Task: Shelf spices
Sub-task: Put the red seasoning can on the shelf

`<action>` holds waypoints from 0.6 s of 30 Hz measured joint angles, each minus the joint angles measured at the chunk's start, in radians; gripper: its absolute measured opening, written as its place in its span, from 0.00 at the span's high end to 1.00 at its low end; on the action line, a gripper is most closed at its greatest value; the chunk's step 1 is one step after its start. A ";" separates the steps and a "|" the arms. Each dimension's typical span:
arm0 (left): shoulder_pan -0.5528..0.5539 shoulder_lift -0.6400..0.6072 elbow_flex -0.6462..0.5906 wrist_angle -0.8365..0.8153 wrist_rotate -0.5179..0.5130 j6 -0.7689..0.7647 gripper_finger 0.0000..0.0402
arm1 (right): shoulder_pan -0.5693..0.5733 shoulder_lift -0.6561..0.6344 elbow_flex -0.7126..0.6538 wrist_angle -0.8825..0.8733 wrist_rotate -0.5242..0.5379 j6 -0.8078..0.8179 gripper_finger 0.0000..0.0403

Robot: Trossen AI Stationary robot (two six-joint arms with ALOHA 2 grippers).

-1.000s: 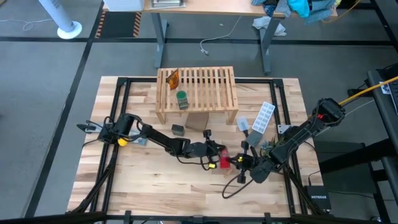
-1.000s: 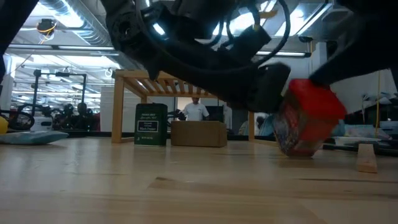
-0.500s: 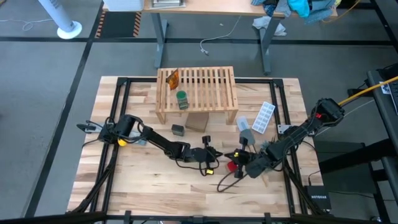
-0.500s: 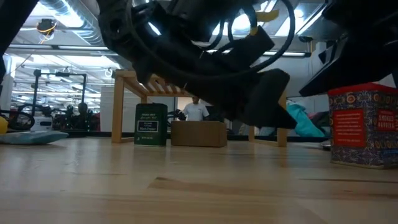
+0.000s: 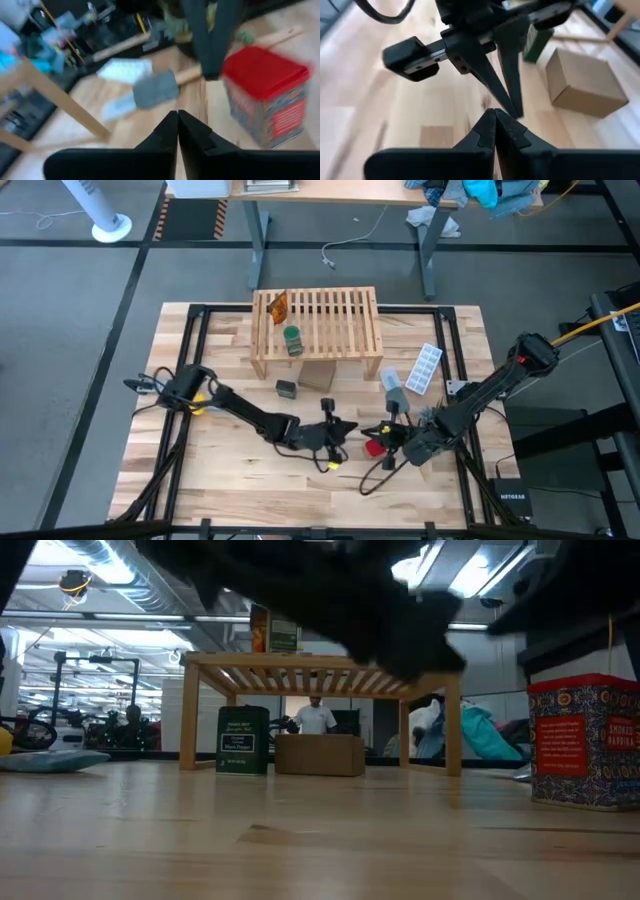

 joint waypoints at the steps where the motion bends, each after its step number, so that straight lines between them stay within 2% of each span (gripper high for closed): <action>1: -0.013 -0.020 -0.001 -0.010 -0.017 0.023 0.99 | 0.013 -0.024 0.010 -0.026 0.004 -0.003 0.98; 4: -0.048 -0.079 -0.027 -0.016 -0.062 0.073 0.99 | 0.084 -0.112 0.035 -0.128 0.057 0.006 0.98; 9: -0.092 -0.187 -0.101 -0.028 -0.147 0.084 0.99 | 0.260 -0.231 0.037 -0.299 0.251 0.124 0.98; 14: -0.140 -0.300 -0.211 -0.030 -0.266 0.058 0.99 | 0.425 -0.247 0.037 -0.490 0.383 0.355 0.98; 18: -0.200 -0.411 -0.313 -0.029 -0.414 0.020 0.99 | 0.491 -0.234 0.036 -0.639 0.413 0.520 0.98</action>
